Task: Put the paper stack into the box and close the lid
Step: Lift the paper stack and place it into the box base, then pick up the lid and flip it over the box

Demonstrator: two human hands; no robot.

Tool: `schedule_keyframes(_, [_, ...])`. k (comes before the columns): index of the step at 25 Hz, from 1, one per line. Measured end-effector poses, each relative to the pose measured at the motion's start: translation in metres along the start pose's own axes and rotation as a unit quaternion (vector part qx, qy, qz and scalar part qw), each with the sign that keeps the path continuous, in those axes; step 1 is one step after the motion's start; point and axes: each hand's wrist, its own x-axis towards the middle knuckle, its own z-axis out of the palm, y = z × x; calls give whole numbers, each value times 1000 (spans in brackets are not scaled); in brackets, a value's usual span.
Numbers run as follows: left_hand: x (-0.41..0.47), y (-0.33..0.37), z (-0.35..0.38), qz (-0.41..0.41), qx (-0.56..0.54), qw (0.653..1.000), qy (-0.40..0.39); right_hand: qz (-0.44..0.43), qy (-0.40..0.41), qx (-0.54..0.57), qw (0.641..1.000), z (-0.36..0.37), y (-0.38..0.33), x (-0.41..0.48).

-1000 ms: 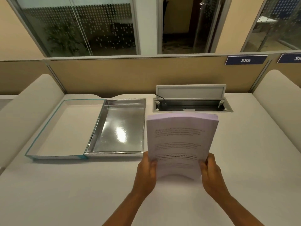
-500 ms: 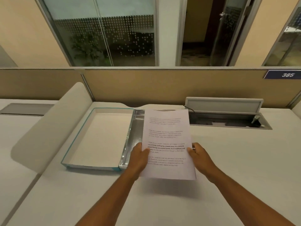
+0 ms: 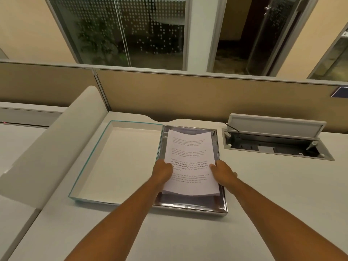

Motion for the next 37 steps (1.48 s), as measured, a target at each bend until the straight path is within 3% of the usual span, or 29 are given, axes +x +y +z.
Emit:
schedule_keyframes(10, [12, -3, 6, 28, 42, 999, -11, 13, -8, -126, 992, 3, -9, 16])
schedule_keyframes(16, [-15, 2, 5, 107, 140, 984, 22, -51, 29, -59, 996, -2, -5, -14])
schedule_keyframes(20, [-41, -2, -11, 148, 123, 977, 92, -78, 72, -76, 991, 0, 0, -44])
schedule_keyframes(24, [-61, -32, -39, 184, 65, 953, 230, -160, 78, -148, 973, 19, 14, -78])
schedule_keyframes(27, [-71, -69, -69, 114, 59, 911, 392, -218, 48, -181, 958, 42, 27, -100])
schedule_keyframes(29, [-73, -93, -87, 29, 32, 895, 443, -220, 26, -187, 957, 56, 37, -105])
schedule_keyframes(33, [-77, -128, -115, -105, -15, 899, 426, -223, 7, -273, 936, 77, 41, -113])
schedule_keyframes(37, [-73, -137, -109, -167, 40, 918, 359, -234, 24, -335, 913, 80, 50, -105])
